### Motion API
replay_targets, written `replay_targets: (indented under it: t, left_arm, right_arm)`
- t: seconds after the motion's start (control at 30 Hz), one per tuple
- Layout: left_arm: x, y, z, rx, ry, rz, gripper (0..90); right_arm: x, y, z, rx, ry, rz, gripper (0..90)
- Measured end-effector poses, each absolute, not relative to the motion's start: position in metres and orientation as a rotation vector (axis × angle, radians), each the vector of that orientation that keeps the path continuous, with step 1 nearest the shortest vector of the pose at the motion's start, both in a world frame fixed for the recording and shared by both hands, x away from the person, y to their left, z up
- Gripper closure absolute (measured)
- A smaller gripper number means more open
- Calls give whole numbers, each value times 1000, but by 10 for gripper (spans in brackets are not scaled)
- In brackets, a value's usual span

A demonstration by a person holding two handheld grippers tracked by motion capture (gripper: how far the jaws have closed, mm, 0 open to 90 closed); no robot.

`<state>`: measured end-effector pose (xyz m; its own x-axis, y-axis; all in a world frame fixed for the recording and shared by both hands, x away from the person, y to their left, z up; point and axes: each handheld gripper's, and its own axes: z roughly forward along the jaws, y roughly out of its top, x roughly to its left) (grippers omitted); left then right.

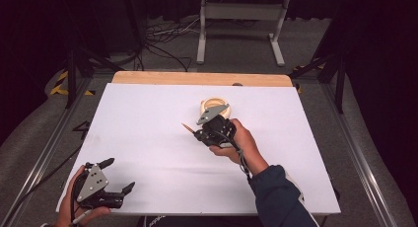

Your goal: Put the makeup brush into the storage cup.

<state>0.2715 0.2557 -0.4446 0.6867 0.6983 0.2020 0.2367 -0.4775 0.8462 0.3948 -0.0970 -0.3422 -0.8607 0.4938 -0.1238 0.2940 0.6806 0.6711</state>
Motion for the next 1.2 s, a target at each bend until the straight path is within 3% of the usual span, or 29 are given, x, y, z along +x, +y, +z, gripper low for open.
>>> replay_targets:
  t: [1.2]
  left_arm:
    - [271, 256, -444, 2035, 718, 681, 47]
  right_arm:
    - [401, -148, -305, 672, 2246, 1266, 835]
